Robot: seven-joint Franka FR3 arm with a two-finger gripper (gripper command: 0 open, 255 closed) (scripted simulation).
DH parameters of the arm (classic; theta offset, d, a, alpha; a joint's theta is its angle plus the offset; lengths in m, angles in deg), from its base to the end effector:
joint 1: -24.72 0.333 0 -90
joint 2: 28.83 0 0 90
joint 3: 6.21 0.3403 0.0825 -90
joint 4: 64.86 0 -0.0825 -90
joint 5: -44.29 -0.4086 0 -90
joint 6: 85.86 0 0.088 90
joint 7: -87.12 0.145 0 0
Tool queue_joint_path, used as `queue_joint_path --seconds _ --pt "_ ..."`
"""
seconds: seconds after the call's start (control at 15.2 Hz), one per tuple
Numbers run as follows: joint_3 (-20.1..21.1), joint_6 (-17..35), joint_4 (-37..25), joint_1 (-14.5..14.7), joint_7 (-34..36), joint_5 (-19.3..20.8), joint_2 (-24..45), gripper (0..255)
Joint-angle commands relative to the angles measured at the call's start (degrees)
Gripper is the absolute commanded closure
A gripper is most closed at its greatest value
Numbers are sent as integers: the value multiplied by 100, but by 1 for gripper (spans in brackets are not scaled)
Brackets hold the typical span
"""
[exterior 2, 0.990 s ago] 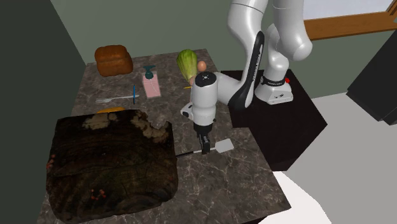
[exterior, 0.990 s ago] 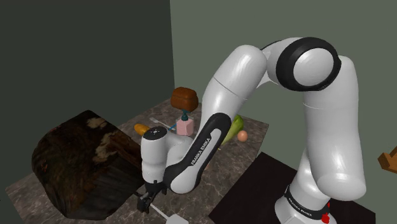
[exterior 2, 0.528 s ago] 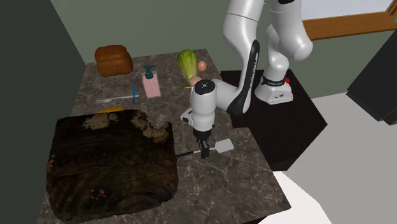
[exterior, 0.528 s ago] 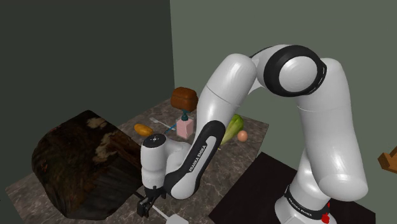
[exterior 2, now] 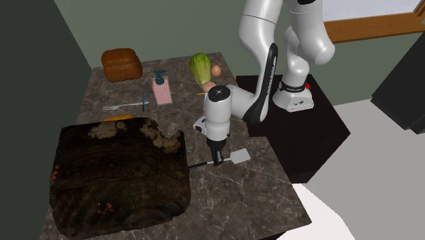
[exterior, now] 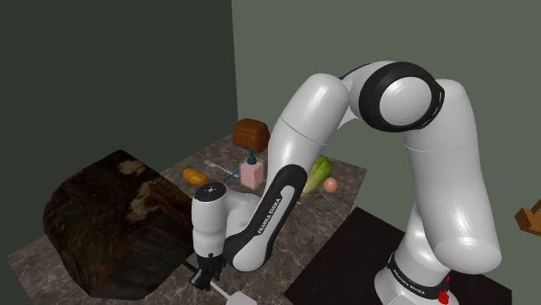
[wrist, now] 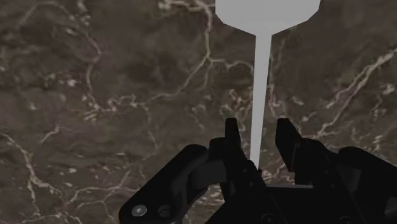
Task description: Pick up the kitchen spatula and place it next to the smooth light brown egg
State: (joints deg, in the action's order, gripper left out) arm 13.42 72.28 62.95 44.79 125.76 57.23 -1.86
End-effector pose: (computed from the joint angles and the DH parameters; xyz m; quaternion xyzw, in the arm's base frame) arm 0.4347 0.3813 0.1414 -0.9942 -0.0912 -0.0199 0.0535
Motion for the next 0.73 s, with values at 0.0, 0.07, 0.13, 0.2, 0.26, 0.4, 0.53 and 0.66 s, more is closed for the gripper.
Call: queue_joint_path --seconds 0.0,0.07,0.13,0.2,0.26,0.4,0.53,0.66 --pt "0 0 0 0 0 0 0 255" --pt "0 0 0 0 0 0 0 255" --pt "0 0 0 0 0 0 0 255" --pt "0 0 0 0 0 0 0 255" --pt "0 0 0 0 0 0 0 255" --pt "0 0 0 0 0 0 0 255" --pt "41 -56 15 -33 -26 -39 -71 255" --pt "124 -174 39 -98 -79 -122 -214 255"
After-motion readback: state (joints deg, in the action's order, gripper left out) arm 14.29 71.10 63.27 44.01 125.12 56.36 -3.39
